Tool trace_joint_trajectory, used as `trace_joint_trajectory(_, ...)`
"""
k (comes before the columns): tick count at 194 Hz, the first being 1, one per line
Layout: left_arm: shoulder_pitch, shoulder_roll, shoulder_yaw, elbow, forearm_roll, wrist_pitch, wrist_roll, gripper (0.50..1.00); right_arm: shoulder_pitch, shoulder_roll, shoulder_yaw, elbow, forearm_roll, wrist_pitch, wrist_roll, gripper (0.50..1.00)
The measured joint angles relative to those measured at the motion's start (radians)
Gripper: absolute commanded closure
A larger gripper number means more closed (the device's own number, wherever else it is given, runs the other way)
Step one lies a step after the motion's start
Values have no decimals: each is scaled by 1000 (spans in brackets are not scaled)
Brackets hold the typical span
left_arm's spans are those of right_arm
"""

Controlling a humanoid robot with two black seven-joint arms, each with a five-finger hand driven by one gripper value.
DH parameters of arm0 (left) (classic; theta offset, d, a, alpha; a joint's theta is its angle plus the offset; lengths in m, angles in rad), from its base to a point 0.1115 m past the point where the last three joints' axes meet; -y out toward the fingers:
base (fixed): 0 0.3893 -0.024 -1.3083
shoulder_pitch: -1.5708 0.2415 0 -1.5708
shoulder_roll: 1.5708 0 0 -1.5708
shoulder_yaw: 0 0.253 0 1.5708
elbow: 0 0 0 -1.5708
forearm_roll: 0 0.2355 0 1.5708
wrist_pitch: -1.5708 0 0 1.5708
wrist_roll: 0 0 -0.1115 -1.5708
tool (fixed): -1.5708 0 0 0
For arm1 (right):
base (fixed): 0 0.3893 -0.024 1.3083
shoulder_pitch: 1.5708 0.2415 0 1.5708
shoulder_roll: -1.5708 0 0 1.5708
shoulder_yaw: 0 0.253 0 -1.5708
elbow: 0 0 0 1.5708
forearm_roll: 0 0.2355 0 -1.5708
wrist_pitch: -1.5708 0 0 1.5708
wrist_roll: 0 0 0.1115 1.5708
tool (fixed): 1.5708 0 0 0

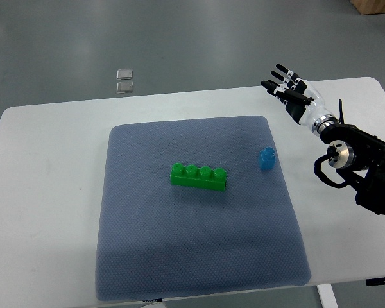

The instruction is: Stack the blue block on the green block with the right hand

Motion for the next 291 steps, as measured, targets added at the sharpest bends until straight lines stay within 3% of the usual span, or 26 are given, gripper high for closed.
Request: trace_joint_trajectory(291, 1, 0, -3, -1, 0, 0, -2, 500, 7, -17, 0, 2, -72, 14, 1, 587)
